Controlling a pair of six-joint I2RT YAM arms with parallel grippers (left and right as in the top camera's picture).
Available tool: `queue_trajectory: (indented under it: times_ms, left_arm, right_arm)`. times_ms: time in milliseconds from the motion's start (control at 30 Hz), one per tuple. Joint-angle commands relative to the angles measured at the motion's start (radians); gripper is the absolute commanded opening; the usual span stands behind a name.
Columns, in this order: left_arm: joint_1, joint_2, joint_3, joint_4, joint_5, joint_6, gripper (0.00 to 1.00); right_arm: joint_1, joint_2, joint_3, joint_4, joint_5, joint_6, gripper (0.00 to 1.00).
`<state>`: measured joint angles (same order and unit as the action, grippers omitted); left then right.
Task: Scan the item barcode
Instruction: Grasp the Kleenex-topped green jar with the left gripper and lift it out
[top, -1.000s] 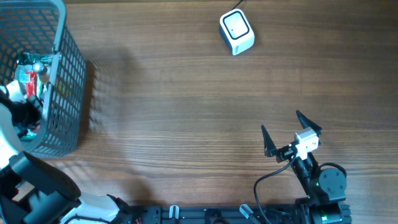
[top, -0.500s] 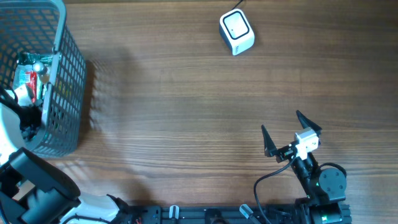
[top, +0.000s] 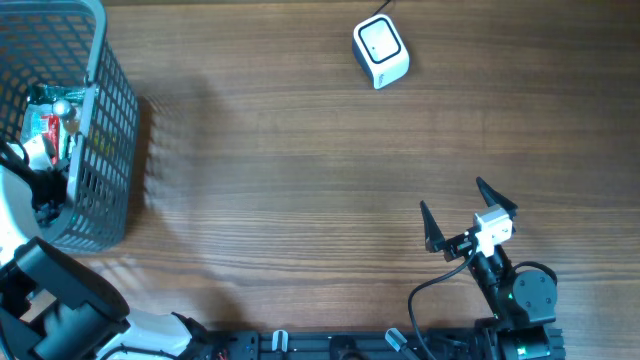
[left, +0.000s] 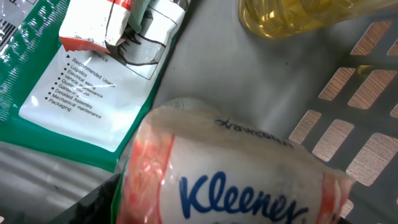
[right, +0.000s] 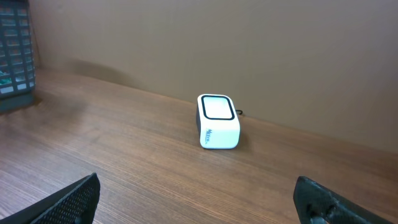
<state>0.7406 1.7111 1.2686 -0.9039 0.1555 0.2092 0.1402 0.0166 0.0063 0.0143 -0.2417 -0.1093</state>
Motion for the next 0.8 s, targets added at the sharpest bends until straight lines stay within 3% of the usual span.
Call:
queue_trajectory:
  times_ms: [0, 433, 767]
  left_arm:
    - [0.002, -0.001, 0.026, -0.005, 0.019, 0.012, 0.6]
    - [0.002, -0.151, 0.354, -0.046, 0.019, 0.011, 0.6]
    - [-0.042, -0.278, 0.458, 0.047, 0.036, -0.151, 0.57]
  right_arm:
    - [-0.005, 0.001, -0.001, 0.003, 0.012, 0.005, 1.0]
    - [-0.005, 0.001, -0.001, 0.003, 0.012, 0.004, 1.0]
    - [-0.005, 0.001, -0.001, 0.003, 0.012, 0.005, 1.0]
